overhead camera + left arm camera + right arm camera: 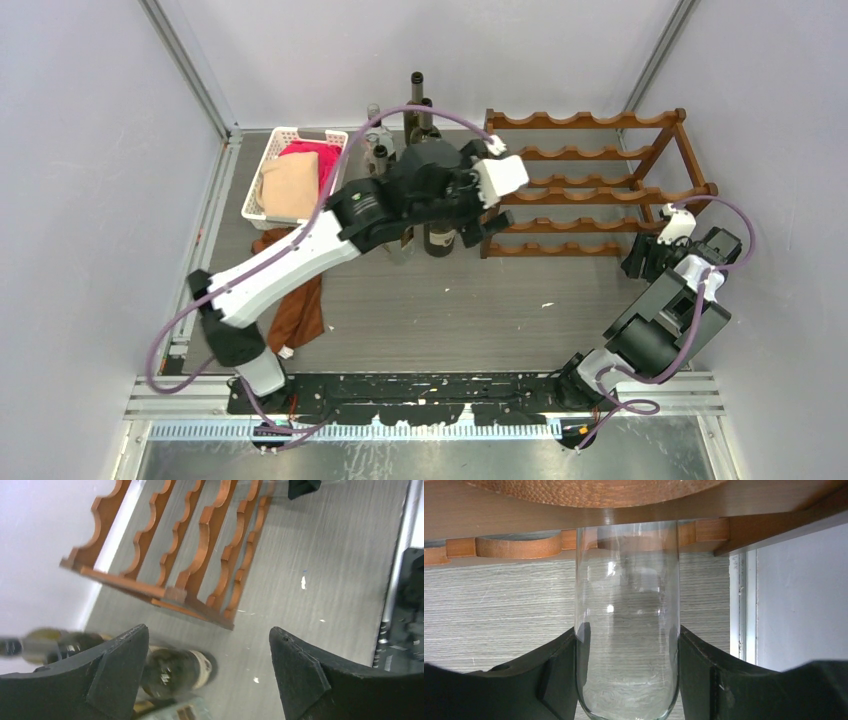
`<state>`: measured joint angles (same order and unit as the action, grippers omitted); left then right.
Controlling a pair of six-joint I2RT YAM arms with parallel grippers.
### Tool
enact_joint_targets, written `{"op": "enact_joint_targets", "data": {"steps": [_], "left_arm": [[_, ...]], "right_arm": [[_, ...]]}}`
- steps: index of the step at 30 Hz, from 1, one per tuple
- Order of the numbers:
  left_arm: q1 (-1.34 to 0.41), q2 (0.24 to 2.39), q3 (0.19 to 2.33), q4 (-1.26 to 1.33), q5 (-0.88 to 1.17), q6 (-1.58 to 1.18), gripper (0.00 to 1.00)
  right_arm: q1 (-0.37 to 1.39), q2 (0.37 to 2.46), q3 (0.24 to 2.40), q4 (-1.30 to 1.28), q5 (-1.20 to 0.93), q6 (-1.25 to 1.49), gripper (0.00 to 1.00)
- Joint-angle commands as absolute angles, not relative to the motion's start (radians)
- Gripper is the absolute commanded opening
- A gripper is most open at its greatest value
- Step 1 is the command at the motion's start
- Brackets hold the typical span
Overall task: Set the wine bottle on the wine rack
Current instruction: Place the wine bottle in the wine rack.
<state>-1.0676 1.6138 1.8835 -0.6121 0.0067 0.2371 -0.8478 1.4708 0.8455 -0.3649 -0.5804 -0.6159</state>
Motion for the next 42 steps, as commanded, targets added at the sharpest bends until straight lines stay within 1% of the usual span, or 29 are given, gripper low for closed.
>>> {"op": "enact_joint_targets", "data": {"steps": [1,3,8,10,14,17,20,21,23,26,27,33,36,38,42], "left_arm": [[-1.054,1.779,2.122,-0.763,0.12,0.566,0.9],[-1.041,1.875,2.245,-0.815,0.134,0.623,0.9],[-1.014,2.117,2.593,-0.983,0.205,0.693,0.93],[-1.011,2.164,2.64,-0.992,0.206,0.713,0.93],[-0.978,2.191,2.604,-0.918,0.247,0.724,0.93],[-0.956,2.227,2.623,-0.916,0.249,0.738,0.85],[-0.953,2.243,2.616,-0.905,0.247,0.764,0.74],[-0.953,2.244,2.611,-0.894,0.248,0.772,0.72],[-0.952,2.246,2.594,-0.878,0.239,0.789,0.65],[-0.95,2.252,2.572,-0.877,0.232,0.812,0.61],[-0.95,2.253,2.562,-0.877,0.234,0.816,0.58],[-0.95,2.258,2.549,-0.893,0.25,0.818,0.36],[-0.949,2.244,2.529,-0.894,0.233,0.815,0.2],[-0.946,2.222,2.511,-0.895,0.221,0.808,0.17],[-0.938,2.165,2.447,-0.879,0.227,0.799,0.14]], "right_arm": [[-0.835,1.469,0.891,-0.413,-0.637,-0.642,0.18],[-0.836,1.472,0.894,-0.422,-0.641,-0.643,0.18],[-0.835,1.463,0.893,-0.426,-0.64,-0.643,0.17],[-0.835,1.465,0.895,-0.43,-0.638,-0.643,0.17],[-0.836,1.473,0.902,-0.436,-0.634,-0.641,0.17],[-0.836,1.484,0.908,-0.441,-0.632,-0.641,0.17],[-0.835,1.489,0.911,-0.443,-0.629,-0.64,0.17],[-0.835,1.489,0.911,-0.444,-0.629,-0.638,0.17],[-0.835,1.489,0.911,-0.444,-0.628,-0.633,0.17],[-0.836,1.484,0.907,-0.445,-0.627,-0.627,0.17],[-0.835,1.483,0.905,-0.445,-0.627,-0.628,0.17],[-0.835,1.481,0.912,-0.451,-0.634,-0.624,0.17],[-0.835,1.47,0.914,-0.451,-0.655,-0.614,0.17],[-0.833,1.463,0.914,-0.45,-0.665,-0.607,0.17],[-0.82,1.446,0.901,-0.434,-0.668,-0.588,0.17]]}}
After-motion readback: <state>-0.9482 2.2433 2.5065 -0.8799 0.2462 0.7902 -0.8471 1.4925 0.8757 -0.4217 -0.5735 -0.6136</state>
